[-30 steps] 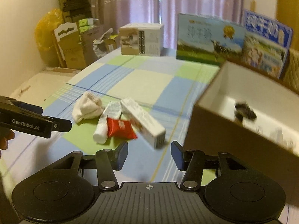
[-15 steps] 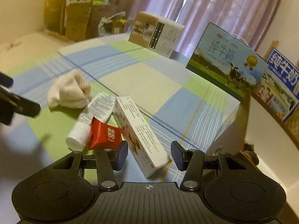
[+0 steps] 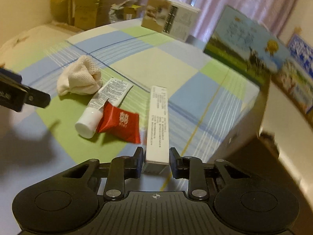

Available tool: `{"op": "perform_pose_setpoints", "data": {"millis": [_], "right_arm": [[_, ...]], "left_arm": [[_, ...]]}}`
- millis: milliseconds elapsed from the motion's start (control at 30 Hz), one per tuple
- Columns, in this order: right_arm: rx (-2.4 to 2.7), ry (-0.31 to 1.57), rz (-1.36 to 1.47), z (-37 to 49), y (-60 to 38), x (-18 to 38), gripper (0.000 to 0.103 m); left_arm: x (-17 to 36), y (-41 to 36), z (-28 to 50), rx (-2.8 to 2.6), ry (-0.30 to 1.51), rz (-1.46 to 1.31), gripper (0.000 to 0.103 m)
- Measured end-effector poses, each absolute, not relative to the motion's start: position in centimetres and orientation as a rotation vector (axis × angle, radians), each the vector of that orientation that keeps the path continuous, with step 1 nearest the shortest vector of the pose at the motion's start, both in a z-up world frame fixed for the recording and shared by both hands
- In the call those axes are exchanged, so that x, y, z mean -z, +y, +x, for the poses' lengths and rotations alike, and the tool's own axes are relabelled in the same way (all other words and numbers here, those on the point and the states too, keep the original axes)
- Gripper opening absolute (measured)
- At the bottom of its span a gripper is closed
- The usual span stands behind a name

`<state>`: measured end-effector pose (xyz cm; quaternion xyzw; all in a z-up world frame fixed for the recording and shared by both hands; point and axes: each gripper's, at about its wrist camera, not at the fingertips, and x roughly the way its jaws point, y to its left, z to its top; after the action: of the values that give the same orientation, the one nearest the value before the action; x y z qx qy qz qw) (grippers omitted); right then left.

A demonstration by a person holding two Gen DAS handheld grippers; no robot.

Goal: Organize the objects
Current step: 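Grasp the white socks with the left tool while the right tool grasps the white ointment box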

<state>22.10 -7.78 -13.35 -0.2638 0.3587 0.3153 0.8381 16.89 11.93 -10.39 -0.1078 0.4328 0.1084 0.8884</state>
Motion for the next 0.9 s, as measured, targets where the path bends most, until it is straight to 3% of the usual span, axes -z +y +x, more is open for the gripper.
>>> {"op": "perform_pose_setpoints", "data": {"millis": [167, 900], "right_arm": [[-0.628, 0.889, -0.379, 21.5, -8.9, 12.8, 0.024], [-0.457, 0.821, -0.248, 24.4, -8.8, 12.9, 0.023]], "left_arm": [[10.5, 11.7, 17.3, -0.205, 0.900, -0.236, 0.098], [10.9, 12.5, 23.9, -0.177, 0.868, -0.369, 0.098]]}}
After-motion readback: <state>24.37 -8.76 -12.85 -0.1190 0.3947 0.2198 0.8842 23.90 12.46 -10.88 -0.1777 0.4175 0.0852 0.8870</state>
